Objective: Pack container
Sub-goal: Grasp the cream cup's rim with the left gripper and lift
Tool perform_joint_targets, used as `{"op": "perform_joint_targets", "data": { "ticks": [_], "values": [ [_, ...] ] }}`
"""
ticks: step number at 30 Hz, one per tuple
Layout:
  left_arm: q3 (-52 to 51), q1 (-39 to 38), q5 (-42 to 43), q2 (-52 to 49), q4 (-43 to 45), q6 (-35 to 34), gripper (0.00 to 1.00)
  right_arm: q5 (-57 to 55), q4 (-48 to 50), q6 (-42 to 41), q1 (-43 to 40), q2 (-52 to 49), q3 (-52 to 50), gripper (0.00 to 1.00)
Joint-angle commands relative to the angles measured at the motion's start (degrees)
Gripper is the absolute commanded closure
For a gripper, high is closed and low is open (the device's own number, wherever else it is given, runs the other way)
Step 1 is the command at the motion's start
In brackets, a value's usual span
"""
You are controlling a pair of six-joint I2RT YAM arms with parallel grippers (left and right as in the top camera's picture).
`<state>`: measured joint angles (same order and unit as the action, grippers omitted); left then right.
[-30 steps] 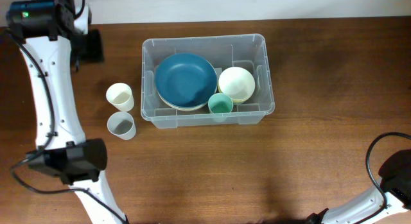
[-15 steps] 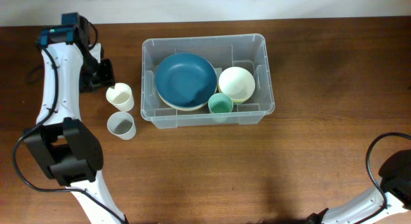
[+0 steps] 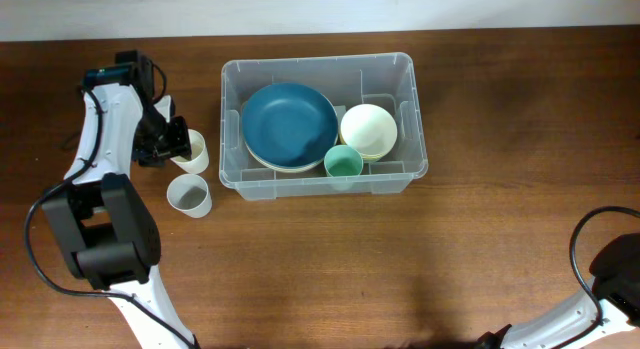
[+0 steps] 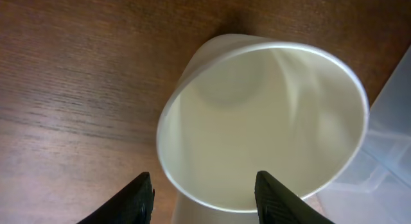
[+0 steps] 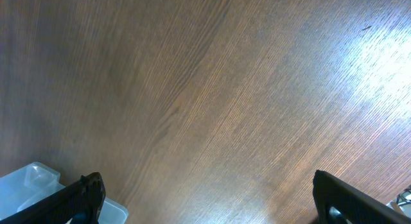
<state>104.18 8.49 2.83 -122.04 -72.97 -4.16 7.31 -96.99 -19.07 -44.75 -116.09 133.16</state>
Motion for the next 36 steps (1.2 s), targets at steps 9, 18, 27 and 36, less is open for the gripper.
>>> {"op": "perform_joint_targets", "data": {
  "ticks": [9, 18, 27, 36],
  "values": [
    [-1.42, 1.86, 0.76, 0.87, 2.32, -0.98, 0.49, -0.5, -0.11, 0.42, 0.11, 0.57, -0.15, 0.01],
    [-1.9, 4.31, 0.57, 0.87, 4.5, -0.92, 0.99, -0.5, -0.11, 0.44, 0.11, 0.57, -0.15, 0.01],
    [6.45, 7.13, -1.62, 0.9, 6.64, -0.96, 0.99, -0.5, -0.11, 0.42, 0.11, 0.57, -0.15, 0.01],
    [39.3, 11.13, -0.42, 1.11, -10.32, -0.92, 0.99, -0.5, -0.11, 0.42, 0.11, 0.57, -0.15, 0.01]
  ]
}}
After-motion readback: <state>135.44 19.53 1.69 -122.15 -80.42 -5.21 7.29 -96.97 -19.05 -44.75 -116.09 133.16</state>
